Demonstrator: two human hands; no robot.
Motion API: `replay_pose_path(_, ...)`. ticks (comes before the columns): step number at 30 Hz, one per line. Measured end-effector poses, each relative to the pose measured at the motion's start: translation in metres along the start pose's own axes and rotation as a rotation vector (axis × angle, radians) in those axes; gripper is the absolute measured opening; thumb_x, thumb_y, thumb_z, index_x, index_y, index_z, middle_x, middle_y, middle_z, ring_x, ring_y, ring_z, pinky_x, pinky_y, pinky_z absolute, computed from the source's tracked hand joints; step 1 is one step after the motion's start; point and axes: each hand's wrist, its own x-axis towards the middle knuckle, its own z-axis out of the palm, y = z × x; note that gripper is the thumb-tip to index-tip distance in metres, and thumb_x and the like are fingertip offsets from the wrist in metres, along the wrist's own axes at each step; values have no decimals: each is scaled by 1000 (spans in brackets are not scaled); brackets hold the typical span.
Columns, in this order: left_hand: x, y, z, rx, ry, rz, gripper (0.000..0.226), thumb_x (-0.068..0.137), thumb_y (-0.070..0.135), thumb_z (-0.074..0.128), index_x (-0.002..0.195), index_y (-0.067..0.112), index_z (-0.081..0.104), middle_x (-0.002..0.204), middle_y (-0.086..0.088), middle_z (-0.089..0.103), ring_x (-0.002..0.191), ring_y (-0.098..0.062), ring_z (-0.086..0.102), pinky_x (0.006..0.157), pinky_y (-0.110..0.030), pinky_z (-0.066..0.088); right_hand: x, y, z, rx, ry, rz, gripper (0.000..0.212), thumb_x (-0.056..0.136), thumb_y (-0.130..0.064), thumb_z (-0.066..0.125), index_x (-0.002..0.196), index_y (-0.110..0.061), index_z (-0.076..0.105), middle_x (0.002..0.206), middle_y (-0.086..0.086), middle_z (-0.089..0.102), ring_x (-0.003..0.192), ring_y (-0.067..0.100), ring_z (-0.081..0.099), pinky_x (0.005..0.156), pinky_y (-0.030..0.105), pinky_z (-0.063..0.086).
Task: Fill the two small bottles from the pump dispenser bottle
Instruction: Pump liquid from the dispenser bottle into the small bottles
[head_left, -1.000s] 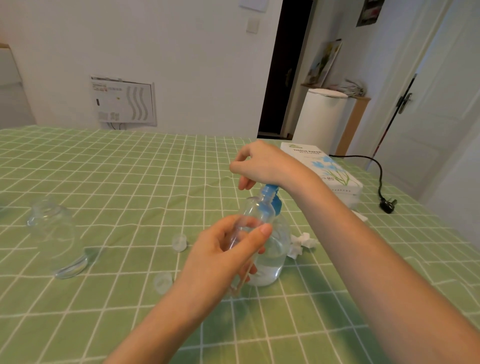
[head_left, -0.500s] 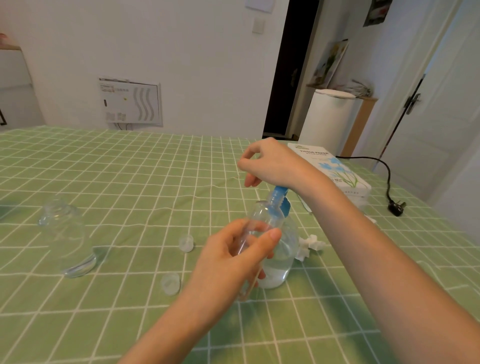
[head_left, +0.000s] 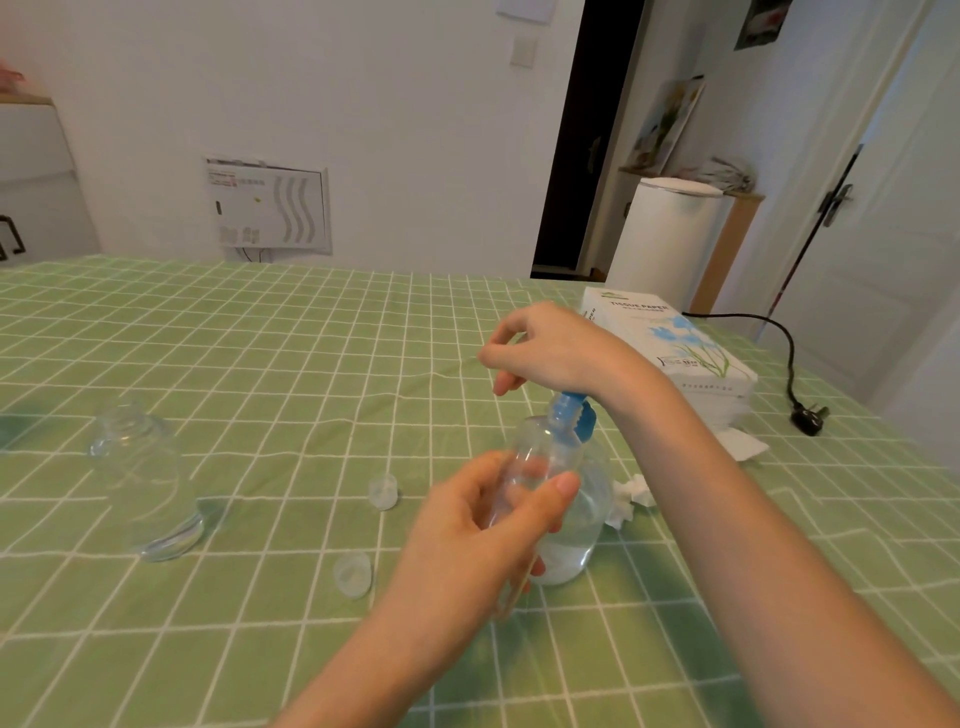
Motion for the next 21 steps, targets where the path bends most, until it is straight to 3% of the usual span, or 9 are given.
replay_pose_path(4, 0, -2, 0, 11, 2, -11, 37, 63, 45, 66, 91, 21, 68, 65, 5, 65, 52, -7, 56, 50, -15, 46, 1, 1, 1, -5, 4, -1, 14, 90, -29, 56, 94, -18, 63, 73, -7, 71, 91, 16, 68, 73, 19, 46)
replay_pose_path(8, 2, 0, 1, 27, 7, 2, 42, 59, 49, 66, 91, 21, 68, 66, 3, 66, 50, -9, 57, 50, -18, 48, 1, -3, -3, 9, 50, -36, 14, 90, -28, 54, 96, -18, 63, 74, -4, 72, 89, 17, 68, 83, 29, 51)
replay_pose_path(11, 3, 3, 2, 11, 7, 12, 40, 60, 47, 66, 90, 22, 68, 65, 5, 66, 50, -10, 57, 49, -18, 49, 3, -8, -10, -9, 87, -66, 15, 90, -27, 53, 98, -19, 63, 77, -1, 73, 88, 15, 68, 81, 28, 51)
replay_pose_path(18, 2, 2, 3, 15, 5, 14, 39, 60, 47, 65, 90, 22, 68, 65, 5, 66, 49, -9, 56, 49, -18, 49, 3, -5, -10, -19, -21, -9, 23, 90, -28, 55, 102, -10, 64, 80, -1, 74, 92, 17, 68, 83, 29, 49)
replay_pose_path(21, 1, 0, 2, 24, -4, 3, 38, 63, 46, 65, 91, 20, 68, 64, 5, 64, 48, -8, 56, 48, -19, 47, 3, -2, -4, -4, -45, 12, 24, 90, -28, 56, 104, -10, 64, 78, -2, 73, 94, 16, 67, 76, 25, 48)
